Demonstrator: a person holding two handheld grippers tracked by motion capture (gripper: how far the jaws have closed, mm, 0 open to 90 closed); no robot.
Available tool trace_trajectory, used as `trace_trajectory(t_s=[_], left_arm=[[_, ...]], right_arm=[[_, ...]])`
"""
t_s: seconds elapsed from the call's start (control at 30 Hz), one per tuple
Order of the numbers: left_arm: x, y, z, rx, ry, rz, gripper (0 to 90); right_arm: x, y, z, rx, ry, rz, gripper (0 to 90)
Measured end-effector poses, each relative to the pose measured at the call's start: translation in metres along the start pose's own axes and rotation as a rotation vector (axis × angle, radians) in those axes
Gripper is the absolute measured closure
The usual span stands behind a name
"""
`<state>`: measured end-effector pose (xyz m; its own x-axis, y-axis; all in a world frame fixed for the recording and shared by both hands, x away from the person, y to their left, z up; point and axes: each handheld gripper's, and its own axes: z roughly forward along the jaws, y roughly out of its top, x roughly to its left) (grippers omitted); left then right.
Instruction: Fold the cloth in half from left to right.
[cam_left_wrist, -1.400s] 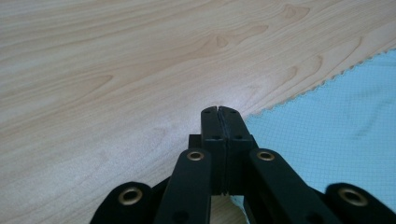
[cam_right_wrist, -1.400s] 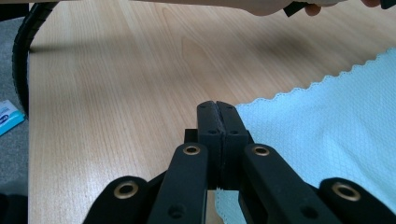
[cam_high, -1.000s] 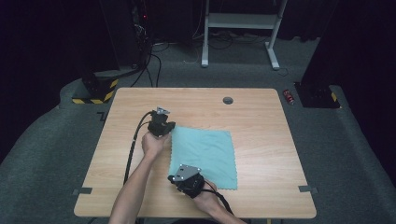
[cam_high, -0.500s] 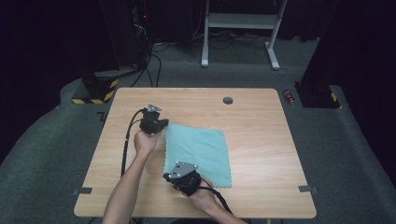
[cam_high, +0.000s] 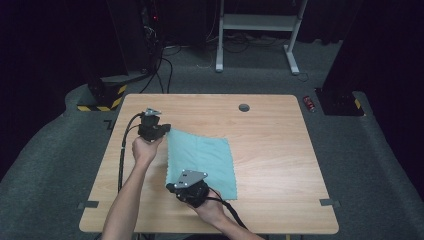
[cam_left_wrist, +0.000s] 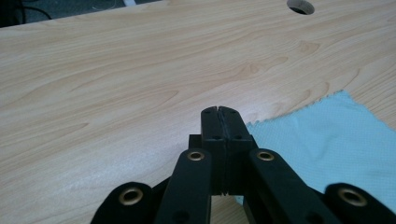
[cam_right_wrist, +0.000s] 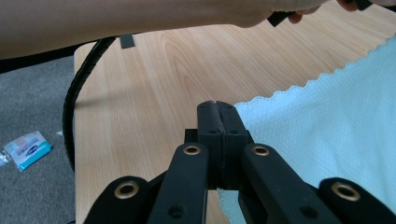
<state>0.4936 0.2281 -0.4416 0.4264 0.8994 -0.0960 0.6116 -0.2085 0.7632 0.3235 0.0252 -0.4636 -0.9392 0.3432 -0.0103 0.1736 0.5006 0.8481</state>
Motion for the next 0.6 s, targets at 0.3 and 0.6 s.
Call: trace_trajectory(t_s=[0.3,0.6], left_arm=[[-0.016,0.0,0.023,0.012,-0.023,0.007,89.8],[-0.031,0.001,0.039,0.008,-0.046,0.019,89.7]], right_arm=[[-0.01,-0.023,-0.023,-0.019,-0.065,0.05,90.0],[-0.017,-0.047,-0.036,-0.021,-0.116,0.096,90.0]])
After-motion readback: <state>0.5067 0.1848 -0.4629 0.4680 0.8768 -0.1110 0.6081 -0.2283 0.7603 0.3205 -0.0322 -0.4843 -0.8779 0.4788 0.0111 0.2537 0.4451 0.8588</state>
